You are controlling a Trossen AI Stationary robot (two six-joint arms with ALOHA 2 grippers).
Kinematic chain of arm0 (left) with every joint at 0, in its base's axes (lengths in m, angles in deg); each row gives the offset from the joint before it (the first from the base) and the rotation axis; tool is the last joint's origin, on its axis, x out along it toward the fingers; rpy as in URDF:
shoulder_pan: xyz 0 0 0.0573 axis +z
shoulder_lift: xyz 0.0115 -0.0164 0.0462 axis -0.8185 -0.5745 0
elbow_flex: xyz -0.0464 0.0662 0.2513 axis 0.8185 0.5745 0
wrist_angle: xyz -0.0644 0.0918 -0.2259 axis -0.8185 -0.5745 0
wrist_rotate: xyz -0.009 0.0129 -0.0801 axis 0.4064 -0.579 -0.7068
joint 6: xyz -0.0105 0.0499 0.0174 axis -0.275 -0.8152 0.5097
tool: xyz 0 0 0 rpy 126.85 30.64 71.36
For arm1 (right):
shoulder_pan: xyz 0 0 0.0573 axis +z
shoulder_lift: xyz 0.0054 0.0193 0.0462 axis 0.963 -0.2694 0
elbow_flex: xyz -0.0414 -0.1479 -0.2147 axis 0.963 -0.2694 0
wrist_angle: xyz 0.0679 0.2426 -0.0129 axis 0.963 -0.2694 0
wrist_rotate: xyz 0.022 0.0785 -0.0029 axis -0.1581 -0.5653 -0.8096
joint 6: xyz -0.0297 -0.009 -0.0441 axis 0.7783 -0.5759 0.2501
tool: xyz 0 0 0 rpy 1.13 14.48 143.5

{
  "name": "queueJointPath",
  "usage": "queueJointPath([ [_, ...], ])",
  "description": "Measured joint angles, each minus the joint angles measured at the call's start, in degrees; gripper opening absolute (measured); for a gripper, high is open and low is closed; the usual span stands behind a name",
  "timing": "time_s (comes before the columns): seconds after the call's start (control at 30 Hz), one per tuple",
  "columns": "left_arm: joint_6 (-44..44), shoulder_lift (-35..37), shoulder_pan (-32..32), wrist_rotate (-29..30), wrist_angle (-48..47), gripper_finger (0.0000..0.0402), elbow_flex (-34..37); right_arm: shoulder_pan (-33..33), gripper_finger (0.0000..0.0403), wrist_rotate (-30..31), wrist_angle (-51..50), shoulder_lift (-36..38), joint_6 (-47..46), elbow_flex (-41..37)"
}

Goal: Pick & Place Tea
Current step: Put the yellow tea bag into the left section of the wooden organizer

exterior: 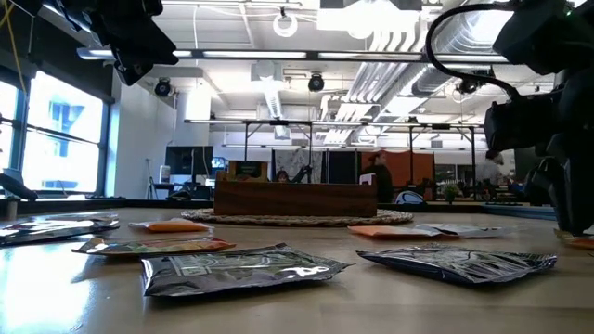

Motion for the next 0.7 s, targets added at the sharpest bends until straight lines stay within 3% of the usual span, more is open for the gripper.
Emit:
queueJointPath([
  [0.37, -0.04, 0.0, 0.0, 0.0, 0.0, 0.0087, 0.0, -0.07, 0.0115, -1.13, 5.25, -4.95, -0.65, 0.13],
  [0.7, -0.46, -0.03, -0.01, 0.0, -2.0, 0.0087, 0.0, -0.09, 0.0007, -0.48, 5.0, -5.29, 2.06, 0.07],
])
